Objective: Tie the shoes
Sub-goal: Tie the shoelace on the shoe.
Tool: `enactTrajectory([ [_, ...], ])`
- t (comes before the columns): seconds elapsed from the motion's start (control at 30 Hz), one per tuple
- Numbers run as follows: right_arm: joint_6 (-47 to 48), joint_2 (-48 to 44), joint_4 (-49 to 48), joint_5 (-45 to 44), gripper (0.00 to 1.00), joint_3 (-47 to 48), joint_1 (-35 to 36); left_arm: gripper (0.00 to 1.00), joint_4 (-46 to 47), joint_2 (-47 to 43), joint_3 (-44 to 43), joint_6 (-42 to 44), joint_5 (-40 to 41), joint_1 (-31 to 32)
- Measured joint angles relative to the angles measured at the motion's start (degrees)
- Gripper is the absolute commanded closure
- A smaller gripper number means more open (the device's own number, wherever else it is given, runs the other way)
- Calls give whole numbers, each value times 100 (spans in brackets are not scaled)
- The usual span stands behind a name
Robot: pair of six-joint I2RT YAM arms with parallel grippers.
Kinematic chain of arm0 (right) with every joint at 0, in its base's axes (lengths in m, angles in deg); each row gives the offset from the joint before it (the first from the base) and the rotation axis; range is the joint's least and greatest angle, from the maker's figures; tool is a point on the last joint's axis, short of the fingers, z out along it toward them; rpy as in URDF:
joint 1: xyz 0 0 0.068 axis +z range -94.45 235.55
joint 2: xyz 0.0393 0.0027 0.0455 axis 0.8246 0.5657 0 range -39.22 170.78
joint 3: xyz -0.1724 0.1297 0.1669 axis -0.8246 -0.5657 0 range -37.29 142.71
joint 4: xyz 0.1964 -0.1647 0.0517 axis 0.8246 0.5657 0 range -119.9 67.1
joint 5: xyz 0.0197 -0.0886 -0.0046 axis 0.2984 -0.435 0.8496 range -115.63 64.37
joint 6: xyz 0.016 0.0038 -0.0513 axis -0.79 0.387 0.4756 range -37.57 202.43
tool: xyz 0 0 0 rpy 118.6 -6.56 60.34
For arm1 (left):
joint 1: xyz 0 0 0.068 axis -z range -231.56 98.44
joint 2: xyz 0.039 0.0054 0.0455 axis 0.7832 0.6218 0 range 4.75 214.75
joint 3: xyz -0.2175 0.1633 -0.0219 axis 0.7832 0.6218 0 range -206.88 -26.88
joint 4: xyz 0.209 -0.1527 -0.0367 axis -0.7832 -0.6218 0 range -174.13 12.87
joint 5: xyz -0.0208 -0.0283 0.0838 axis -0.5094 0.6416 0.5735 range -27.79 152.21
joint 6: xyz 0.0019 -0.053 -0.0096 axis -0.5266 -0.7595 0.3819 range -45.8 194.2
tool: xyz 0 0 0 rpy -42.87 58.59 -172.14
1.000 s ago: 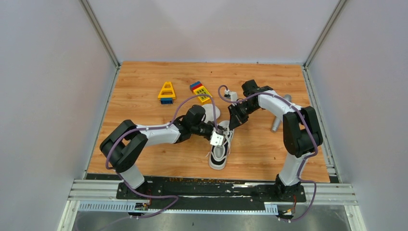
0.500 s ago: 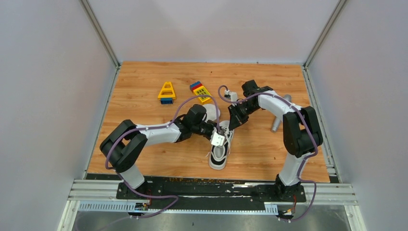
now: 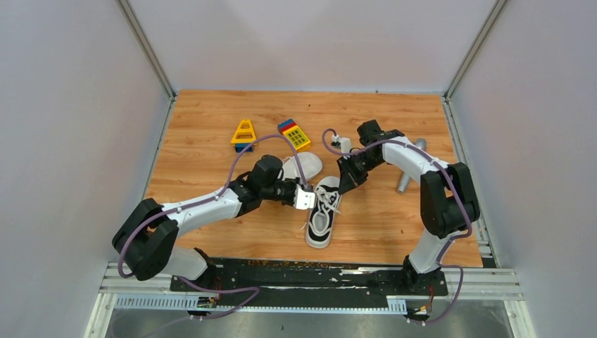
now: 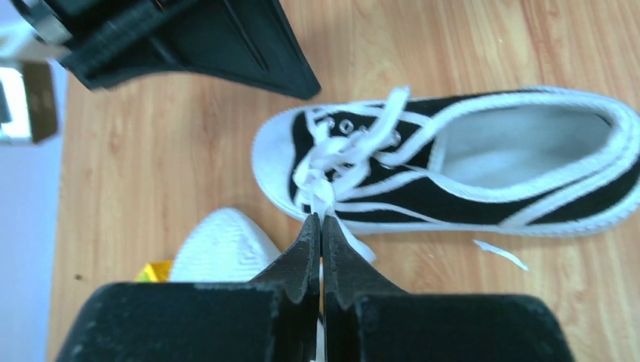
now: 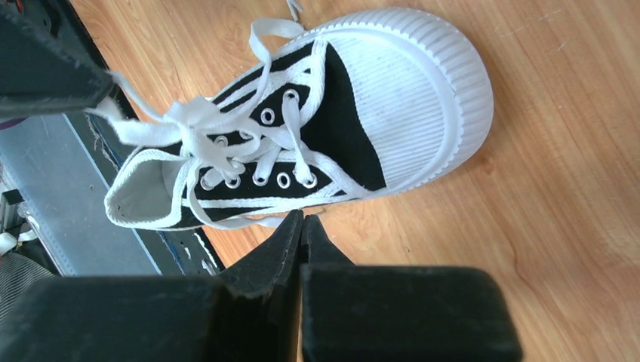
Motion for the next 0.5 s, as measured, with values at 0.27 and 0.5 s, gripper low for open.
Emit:
enactTrajectory([
  [0.27, 96, -260, 79, -136, 100, -319, 0, 100, -317, -52, 389, -234, 90, -2],
  [0.5, 101, -269, 26, -22, 79, -61, 0, 100, -81, 37, 422, -470, 63, -2],
])
